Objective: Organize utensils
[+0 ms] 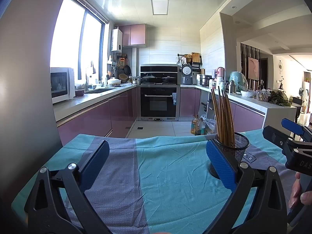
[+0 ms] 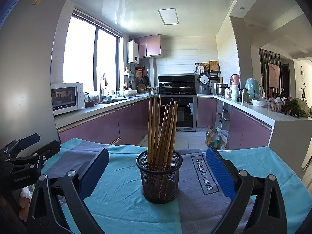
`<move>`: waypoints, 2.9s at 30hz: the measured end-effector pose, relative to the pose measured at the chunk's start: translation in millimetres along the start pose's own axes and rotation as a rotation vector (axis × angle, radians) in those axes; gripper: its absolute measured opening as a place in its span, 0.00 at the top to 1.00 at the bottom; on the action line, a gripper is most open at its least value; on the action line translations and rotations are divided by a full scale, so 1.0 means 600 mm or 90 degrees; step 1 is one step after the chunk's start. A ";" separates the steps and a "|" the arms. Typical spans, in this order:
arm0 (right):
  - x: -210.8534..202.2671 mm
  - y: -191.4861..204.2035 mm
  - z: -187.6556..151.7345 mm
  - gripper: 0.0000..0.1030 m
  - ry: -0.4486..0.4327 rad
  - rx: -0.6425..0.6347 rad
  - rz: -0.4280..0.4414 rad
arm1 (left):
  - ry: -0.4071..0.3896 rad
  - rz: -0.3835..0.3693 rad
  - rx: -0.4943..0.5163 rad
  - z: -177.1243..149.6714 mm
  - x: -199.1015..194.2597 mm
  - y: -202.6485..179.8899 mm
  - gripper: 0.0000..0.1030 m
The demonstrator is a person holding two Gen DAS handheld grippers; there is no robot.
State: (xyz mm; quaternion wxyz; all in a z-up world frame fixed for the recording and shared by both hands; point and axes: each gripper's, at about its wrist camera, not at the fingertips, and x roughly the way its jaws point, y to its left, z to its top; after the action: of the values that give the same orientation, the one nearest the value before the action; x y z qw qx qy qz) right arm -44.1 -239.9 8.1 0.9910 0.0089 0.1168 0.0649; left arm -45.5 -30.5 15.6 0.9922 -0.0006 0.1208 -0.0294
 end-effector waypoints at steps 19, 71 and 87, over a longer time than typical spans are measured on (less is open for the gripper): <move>0.004 -0.004 0.000 0.06 0.000 0.004 -0.001 | -0.004 -0.002 0.002 0.004 -0.004 0.000 0.05; 0.003 -0.006 -0.006 0.06 0.004 0.015 -0.005 | -0.004 -0.006 0.007 0.010 -0.003 -0.003 0.05; 0.000 -0.009 -0.008 0.06 0.002 0.020 -0.006 | -0.004 -0.008 0.008 0.008 -0.006 -0.004 0.05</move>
State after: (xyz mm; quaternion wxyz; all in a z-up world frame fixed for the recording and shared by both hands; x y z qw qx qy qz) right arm -44.8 -245.4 3.4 0.9908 0.0236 0.1197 0.0585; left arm -47.8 -32.4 21.1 0.9924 0.0045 0.1174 -0.0361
